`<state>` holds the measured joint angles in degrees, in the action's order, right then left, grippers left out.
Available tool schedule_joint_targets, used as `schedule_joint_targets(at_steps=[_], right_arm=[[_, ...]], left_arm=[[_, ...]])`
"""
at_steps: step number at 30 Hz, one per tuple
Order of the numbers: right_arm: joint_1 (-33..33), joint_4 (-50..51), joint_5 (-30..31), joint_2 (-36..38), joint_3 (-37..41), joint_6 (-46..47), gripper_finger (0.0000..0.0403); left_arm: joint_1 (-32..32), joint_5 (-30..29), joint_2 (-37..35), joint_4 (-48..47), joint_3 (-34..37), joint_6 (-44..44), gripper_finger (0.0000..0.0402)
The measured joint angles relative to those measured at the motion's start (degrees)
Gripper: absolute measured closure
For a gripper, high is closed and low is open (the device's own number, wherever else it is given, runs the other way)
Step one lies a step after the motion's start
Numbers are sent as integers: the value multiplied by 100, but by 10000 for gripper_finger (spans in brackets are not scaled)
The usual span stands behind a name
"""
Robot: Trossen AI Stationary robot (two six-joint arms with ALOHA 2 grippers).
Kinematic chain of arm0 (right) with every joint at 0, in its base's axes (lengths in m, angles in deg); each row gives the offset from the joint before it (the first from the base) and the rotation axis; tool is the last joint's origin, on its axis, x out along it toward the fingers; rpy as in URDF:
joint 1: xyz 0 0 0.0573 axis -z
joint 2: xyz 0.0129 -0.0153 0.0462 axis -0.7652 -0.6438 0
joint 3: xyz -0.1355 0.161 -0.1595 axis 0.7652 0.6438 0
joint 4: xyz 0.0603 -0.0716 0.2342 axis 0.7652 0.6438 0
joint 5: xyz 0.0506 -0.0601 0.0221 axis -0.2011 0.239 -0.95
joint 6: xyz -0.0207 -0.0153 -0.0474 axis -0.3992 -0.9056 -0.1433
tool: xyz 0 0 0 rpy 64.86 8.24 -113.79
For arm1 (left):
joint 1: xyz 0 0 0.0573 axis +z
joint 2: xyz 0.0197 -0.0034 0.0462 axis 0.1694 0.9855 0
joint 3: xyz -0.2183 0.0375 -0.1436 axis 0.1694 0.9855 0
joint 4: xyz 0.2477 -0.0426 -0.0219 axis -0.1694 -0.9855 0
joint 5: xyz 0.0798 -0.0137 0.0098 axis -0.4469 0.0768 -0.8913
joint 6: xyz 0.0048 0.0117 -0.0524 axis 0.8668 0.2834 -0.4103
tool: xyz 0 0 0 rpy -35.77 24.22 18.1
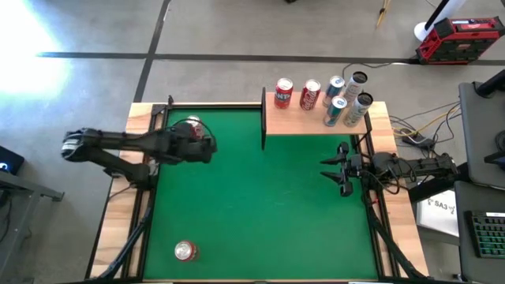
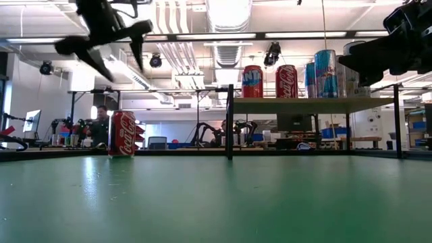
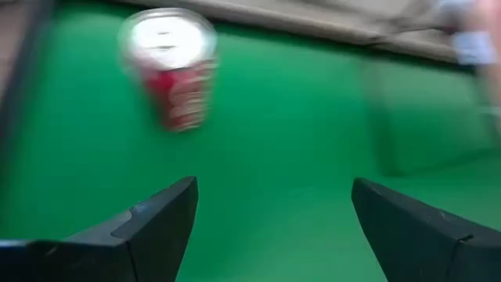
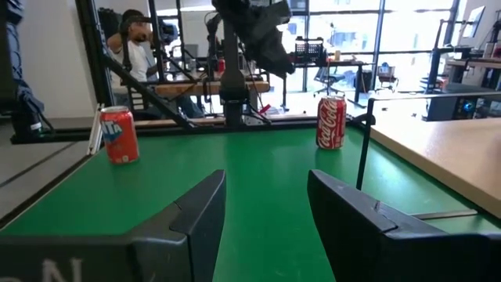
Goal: Place canned beverage on shelf
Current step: Put the red white soda can on the shelf aligned with the other red white soda can
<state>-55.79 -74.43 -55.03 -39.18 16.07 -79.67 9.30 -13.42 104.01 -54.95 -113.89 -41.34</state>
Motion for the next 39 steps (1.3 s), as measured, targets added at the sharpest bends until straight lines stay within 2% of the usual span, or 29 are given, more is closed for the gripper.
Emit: schedule_joint_targets(at_steps=[2,4,8,12,16,18,22,24,29,33,39], right_arm=[[0,-2,0,0,-2,0,229],[0,-2,-2,0,-2,0,229],[1,-11,-6,0,-2,0,229],[0,-13,-7,0,-7,0,229],[0,-13,-7,-2,-12,0,229],[0,-13,-7,-2,-13,0,229],[0,-13,-7,-2,-13,0,229],[0,-14,-7,-2,-13,0,229],[1,-14,-9,-2,-13,0,229],[0,-13,-9,-2,-13,0,229],[0,-13,-9,-2,-13,0,229]], left_arm=[[46,55,505,-1157,-617,-566,80],[96,61,904,-1908,-1086,-855,82],[272,54,1403,-2438,-1657,-1153,86],[701,-194,1737,-2387,-1670,-1012,86],[1204,410,2018,-2233,-1622,-1007,83],[1358,618,2074,-2178,-1663,-850,71],[1503,620,2044,-2144,-1678,-768,19],[1544,614,1996,-2142,-1610,-867,7],[1574,68,2074,-1857,-1278,-1255,11],[1609,-461,2132,-1180,-778,-1366,4],[1868,-589,2166,-643,-269,-1532,3]])
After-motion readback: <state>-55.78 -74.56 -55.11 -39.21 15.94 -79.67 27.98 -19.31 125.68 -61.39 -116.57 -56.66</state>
